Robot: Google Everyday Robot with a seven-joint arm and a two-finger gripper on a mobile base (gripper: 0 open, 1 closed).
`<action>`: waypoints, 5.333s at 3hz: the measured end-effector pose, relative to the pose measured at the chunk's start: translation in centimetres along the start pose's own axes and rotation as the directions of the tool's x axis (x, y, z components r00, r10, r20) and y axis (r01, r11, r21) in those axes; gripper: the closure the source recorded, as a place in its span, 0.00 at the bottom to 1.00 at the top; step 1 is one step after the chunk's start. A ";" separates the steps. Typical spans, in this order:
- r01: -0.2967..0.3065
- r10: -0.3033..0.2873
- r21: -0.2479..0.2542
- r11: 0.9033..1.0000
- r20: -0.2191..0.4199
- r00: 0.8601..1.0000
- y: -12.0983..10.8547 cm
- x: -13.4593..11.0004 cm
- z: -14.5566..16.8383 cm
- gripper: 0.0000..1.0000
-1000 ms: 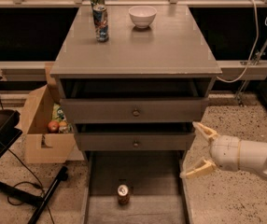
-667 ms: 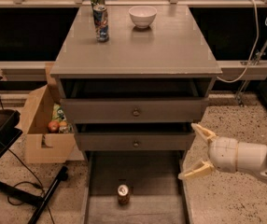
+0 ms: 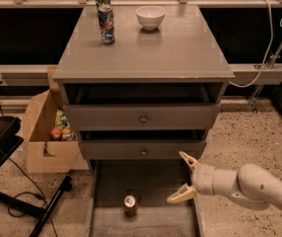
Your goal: Pick orange can from bottom drawer and place on counter
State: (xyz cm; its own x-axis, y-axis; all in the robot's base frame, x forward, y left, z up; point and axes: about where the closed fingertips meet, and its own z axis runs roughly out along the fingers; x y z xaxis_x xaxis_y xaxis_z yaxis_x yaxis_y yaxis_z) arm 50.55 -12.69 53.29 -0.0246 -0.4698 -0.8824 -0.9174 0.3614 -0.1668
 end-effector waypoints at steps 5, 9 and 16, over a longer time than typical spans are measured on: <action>-0.209 0.246 -0.224 0.952 0.150 0.958 11.0 21.0 25.7 0.00; -0.163 0.255 -0.356 0.920 0.226 0.940 5.4 19.0 34.0 0.72; -0.300 0.292 -0.014 0.954 0.269 0.918 -15.1 -30.8 -17.9 1.00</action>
Offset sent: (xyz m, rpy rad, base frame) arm 0.0460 0.0842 -0.2457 0.1095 0.1447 0.0362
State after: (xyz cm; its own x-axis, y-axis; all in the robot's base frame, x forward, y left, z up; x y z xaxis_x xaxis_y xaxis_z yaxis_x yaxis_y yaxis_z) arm 58.01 -18.09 90.84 -0.1836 -0.1088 -0.9770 -0.8731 0.4747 0.1113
